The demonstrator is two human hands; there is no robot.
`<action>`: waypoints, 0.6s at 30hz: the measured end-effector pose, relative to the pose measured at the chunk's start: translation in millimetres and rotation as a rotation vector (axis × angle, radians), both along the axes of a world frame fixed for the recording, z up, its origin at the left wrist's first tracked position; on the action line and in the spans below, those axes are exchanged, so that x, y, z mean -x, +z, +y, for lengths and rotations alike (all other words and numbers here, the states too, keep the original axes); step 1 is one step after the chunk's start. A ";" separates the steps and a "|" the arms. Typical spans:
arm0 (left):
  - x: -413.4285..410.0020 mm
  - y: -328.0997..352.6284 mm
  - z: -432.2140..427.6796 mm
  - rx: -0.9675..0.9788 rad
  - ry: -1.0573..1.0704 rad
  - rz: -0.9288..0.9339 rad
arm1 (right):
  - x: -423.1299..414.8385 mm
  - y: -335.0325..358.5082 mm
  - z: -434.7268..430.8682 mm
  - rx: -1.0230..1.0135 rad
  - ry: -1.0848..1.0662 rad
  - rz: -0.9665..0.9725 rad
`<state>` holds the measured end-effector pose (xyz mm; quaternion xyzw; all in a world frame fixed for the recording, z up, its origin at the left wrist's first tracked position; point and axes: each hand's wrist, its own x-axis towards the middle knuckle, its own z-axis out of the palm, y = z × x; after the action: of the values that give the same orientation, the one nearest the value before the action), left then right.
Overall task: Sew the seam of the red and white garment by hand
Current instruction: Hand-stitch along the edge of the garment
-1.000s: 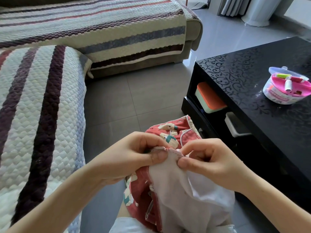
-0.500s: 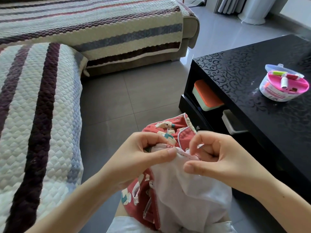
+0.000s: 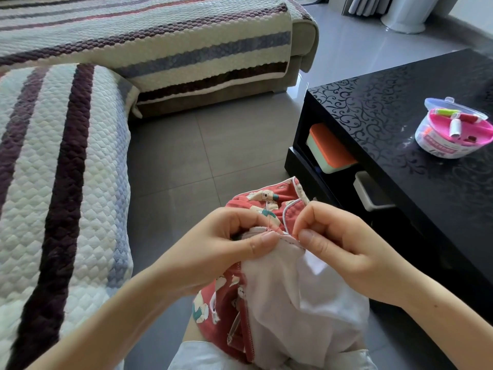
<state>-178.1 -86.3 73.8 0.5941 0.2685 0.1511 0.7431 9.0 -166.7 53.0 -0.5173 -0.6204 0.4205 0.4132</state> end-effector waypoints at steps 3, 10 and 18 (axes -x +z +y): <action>0.4 -0.9 1.0 0.016 -0.005 0.011 | -1.7 -1.2 -1.3 0.000 0.000 -0.004; -1.0 -2.0 3.1 -0.036 -0.011 0.044 | -2.7 -1.6 -3.4 0.016 -0.025 -0.015; -0.4 -0.3 3.4 0.012 -0.042 0.016 | 0.3 -2.6 -0.8 0.008 0.001 0.074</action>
<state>-177.8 -82.9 73.5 0.5962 0.2631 0.1290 0.7474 8.7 -167.5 50.4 -0.5027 -0.6034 0.4418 0.4335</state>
